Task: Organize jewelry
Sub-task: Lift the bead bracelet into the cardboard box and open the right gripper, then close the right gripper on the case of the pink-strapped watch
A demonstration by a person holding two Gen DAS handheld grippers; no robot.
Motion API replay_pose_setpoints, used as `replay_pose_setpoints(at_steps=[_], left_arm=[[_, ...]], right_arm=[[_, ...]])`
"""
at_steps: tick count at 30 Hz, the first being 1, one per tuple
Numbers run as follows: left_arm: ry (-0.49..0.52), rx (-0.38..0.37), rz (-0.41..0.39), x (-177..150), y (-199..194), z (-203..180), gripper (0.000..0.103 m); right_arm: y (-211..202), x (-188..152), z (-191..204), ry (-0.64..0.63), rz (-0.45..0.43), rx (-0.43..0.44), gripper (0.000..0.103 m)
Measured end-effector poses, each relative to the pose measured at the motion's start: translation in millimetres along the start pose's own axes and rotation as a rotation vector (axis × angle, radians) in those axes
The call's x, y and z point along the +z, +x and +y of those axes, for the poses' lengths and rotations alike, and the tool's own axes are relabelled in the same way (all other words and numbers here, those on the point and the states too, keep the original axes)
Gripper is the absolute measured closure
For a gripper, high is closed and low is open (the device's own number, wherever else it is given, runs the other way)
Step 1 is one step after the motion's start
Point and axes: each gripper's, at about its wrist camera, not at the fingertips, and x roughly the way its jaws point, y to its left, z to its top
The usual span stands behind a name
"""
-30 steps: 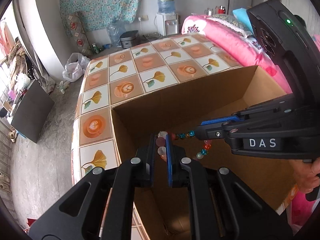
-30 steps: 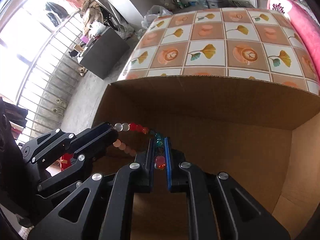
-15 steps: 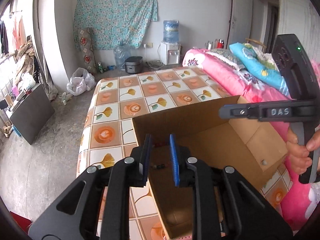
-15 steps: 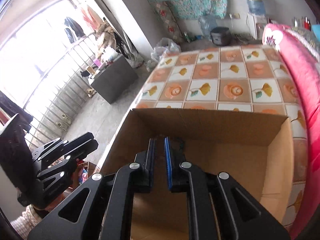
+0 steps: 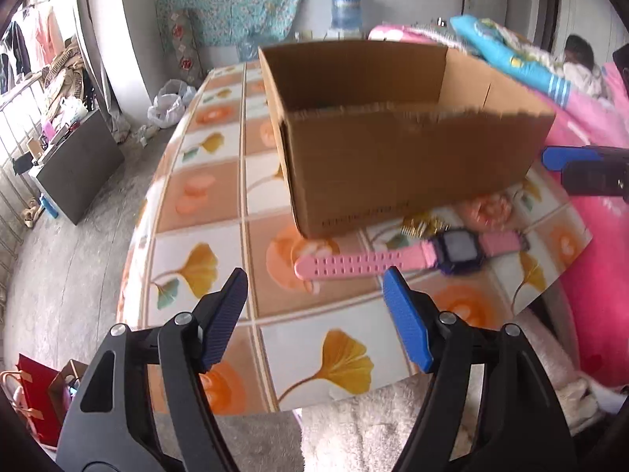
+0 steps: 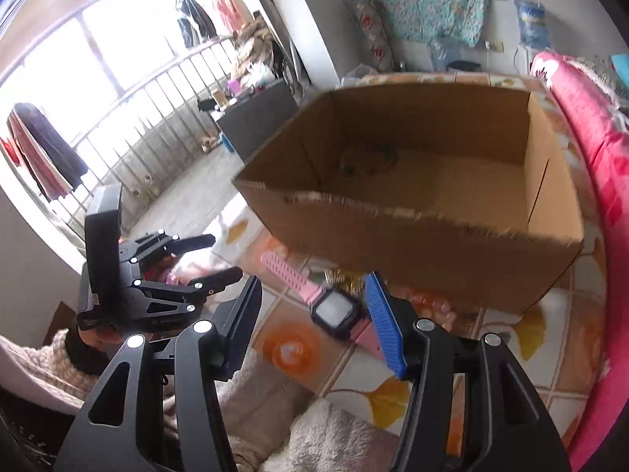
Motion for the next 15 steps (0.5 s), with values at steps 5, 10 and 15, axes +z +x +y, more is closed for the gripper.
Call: replay_pose_setpoints(at_steps=[5, 10, 15], left_arm=[[0.066, 0.065, 0.051, -18, 25, -17, 0.032], [0.067, 0.059, 0.037, -22, 28, -18, 0.019], [-0.002, 0.028, 0.05, -25, 33, -7, 0.008]], right_arm=[[45, -12, 5, -0.091, 0.093, -0.105, 0.049], [67, -10, 7, -0.163, 0.144, -0.171, 0.049], [82, -15, 9, -0.234, 0.2, -0.218, 0.049]])
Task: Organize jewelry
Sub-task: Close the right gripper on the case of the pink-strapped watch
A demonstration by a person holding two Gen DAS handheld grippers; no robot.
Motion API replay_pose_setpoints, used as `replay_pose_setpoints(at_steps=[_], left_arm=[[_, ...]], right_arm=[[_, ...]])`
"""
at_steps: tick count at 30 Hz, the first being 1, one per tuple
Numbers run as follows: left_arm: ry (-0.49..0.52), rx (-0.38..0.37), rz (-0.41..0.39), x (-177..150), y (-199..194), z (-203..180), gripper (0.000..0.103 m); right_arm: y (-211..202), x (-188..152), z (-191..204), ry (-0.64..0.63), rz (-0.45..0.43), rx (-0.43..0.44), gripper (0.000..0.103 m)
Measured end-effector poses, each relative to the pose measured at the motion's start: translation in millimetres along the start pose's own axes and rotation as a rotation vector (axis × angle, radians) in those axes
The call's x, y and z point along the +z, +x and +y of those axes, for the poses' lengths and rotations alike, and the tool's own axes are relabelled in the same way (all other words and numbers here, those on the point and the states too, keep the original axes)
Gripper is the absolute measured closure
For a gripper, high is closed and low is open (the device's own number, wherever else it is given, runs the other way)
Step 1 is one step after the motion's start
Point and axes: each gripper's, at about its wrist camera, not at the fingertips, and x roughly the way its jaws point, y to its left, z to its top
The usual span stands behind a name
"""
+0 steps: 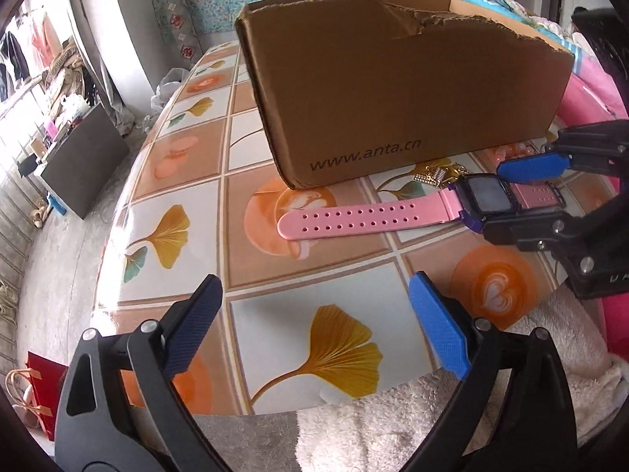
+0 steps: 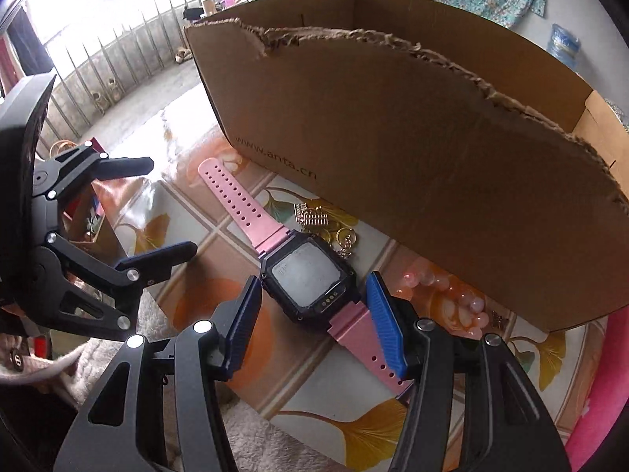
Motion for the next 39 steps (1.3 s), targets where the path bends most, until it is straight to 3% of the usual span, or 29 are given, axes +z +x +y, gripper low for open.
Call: replay_pose_setpoints(at_steps=[3, 13, 20, 24, 27, 31, 34, 39], left_arm=[[-0.058, -0.057, 0.009, -2, 3, 10, 0.008], [-0.042, -0.043, 0.001, -2, 3, 10, 0.008], [-0.03, -0.038, 0.017, 2, 3, 12, 0.008], [-0.047, -0.011, -0.018, 11, 3, 16, 0.008], [-0.064, -0.02, -0.059, 24, 3, 14, 0.008], [-0.035, 0.011, -0.084, 38, 14, 4, 0.008], [0.011, 0.068, -0.06, 38, 23, -6, 0.008], [0.004, 0.053, -0.074, 37, 24, -3, 0.007]], right_arm=[[-4, -7, 11, -0.036, 0.01, -0.015, 0.053], [-7, -12, 30, -0.085, 0.001, -0.069, 0.054], [-17, -18, 30, -0.046, 0.007, 0.043, 0.054], [-43, -20, 13, 0.023, -0.07, 0.087, 0.054], [-52, -15, -7, 0.078, -0.114, 0.061, 0.054], [-39, -6, -15, 0.056, -0.079, 0.035, 0.065], [-21, 4, -13, 0.018, -0.032, 0.039, 0.072], [-5, 7, -10, -0.044, 0.022, 0.024, 0.079]])
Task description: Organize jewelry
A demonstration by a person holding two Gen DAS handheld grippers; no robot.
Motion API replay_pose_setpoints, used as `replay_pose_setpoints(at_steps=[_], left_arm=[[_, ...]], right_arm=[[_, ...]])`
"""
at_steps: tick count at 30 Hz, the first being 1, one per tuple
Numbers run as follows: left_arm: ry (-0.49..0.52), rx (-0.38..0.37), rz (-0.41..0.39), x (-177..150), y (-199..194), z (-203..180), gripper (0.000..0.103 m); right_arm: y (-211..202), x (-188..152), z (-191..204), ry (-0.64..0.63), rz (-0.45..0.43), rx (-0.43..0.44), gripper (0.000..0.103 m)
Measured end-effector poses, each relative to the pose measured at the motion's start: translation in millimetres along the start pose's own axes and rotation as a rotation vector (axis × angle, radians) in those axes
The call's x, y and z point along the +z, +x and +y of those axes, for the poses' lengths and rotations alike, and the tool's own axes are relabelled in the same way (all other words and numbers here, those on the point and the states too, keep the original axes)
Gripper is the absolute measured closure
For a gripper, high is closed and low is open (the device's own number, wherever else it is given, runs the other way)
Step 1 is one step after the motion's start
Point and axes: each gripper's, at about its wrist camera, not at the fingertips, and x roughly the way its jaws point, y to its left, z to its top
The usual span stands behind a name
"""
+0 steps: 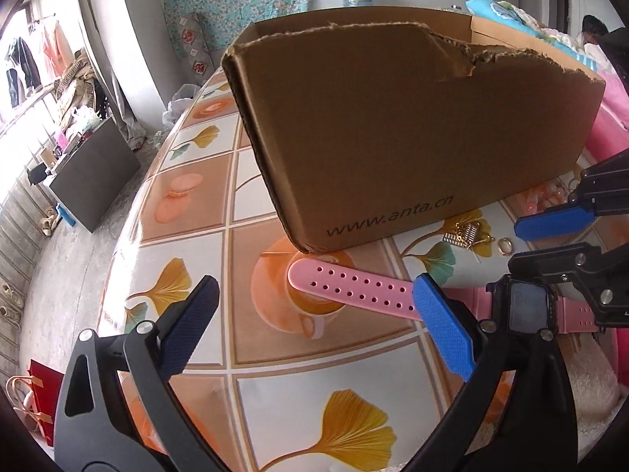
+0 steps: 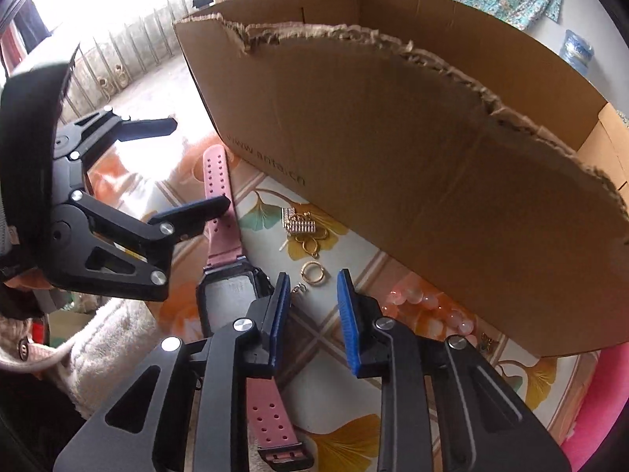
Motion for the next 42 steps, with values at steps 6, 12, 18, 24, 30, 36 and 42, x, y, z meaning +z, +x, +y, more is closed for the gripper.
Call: replay_pose_setpoints(at_steps=[6, 12, 18, 24, 30, 36, 42], left_arm=[[-0.029, -0.037, 0.003, -4, 3, 12, 0.007], [-0.038, -0.054, 0.004, -4, 6, 15, 0.007], [-0.053, -0.066, 0.001, -3, 8, 15, 0.007], [-0.067, -0.077, -0.04, -3, -2, 22, 0.007], [-0.064, -0.087, -0.132, -14, -39, 29, 0.008], [0.062, -0.082, -0.178, -32, -65, 10, 0.024], [0.195, -0.104, -0.154, -48, -65, -23, 0.043]], right_arm=[[3, 6, -12, -0.003, -0.005, -0.078, 0.08], [2, 9, -16, 0.008, -0.018, -0.139, 0.081], [-40, -5, -9, 0.045, -0.131, -0.02, 0.067], [-43, -24, 17, 0.025, -0.117, 0.03, 0.043], [-27, -24, 42, -0.023, -0.123, -0.042, 0.042], [-16, -18, 41, -0.007, -0.1, -0.009, 0.055], [-14, -14, 12, 0.078, -0.077, 0.129, 0.056]])
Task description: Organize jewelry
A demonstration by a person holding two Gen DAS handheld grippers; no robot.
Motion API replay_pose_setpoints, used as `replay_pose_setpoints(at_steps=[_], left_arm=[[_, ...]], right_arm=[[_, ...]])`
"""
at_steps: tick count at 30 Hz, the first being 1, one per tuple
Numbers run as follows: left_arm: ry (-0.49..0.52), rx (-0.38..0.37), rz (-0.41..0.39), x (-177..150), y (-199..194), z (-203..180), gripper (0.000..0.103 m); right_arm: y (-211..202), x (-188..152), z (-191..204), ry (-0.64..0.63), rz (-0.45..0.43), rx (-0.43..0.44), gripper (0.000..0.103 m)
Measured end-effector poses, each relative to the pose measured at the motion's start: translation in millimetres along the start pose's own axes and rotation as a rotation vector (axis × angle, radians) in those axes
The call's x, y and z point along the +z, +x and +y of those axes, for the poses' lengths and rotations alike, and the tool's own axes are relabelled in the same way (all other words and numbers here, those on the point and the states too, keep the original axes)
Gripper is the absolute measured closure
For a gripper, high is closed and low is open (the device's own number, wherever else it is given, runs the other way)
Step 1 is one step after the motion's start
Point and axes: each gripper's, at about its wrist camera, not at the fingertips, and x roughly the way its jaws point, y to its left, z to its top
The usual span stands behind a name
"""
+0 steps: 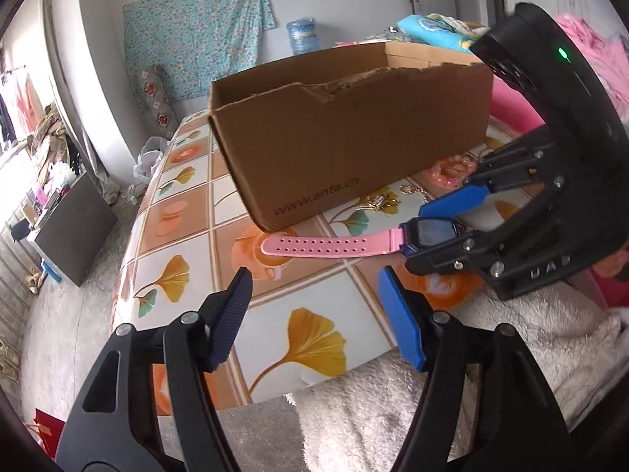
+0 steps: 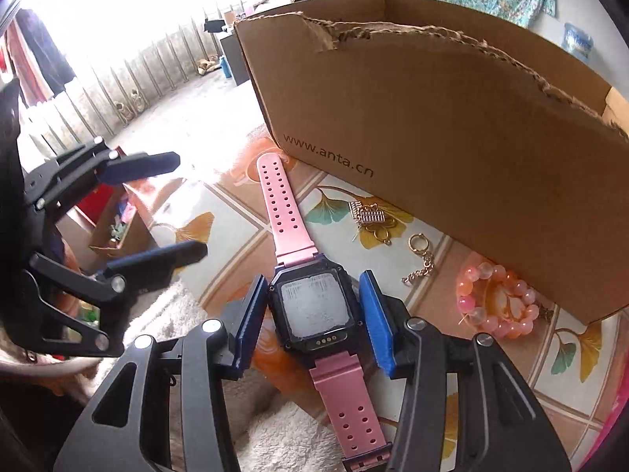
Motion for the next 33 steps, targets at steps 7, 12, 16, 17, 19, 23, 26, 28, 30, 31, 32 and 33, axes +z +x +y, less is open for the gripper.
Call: replay_pose_setpoints(at_steps=[7, 12, 16, 17, 19, 23, 26, 28, 30, 31, 32, 33], left_arm=[[0.23, 0.036, 0.015, 0, 16, -37, 0.059], [0.285, 0.001, 0.016, 7, 28, -48, 0.064], [0.313, 0.0, 0.006, 9, 36, -50, 0.066], [0.315, 0.0, 0.003, 10, 36, -49, 0.067], [0.325, 0.001, -0.002, 12, 38, -48, 0.068], [0.33, -0.012, -0.015, 16, 36, -46, 0.069], [0.353, -0.009, -0.019, 15, 37, -47, 0.068], [0.384, 0.009, -0.016, 14, 39, -50, 0.068], [0.42, 0.032, -0.022, 12, 39, -55, 0.068], [0.436, 0.043, -0.025, 8, 37, -58, 0.068], [0.449, 0.051, -0.023, 6, 37, -60, 0.068], [0.457, 0.055, -0.017, 4, 36, -61, 0.068]], right_arm=[[-2, 6, -55, 0.165, 0.085, 0.292, 0.057], [4, 5, -74, 0.2, 0.143, 0.409, 0.057], [8, 5, -89, 0.214, 0.163, 0.469, 0.059], [8, 5, -91, 0.211, 0.162, 0.473, 0.059], [0, 1, -91, 0.197, 0.157, 0.471, 0.059], [4, 1, -93, 0.193, 0.151, 0.485, 0.059], [11, 3, -89, 0.187, 0.151, 0.491, 0.059], [19, 6, -86, 0.181, 0.151, 0.496, 0.059], [21, 8, -85, 0.178, 0.152, 0.498, 0.059], [24, 9, -83, 0.177, 0.152, 0.497, 0.059], [24, 9, -83, 0.175, 0.152, 0.498, 0.059], [29, 7, -80, 0.172, 0.151, 0.499, 0.059]])
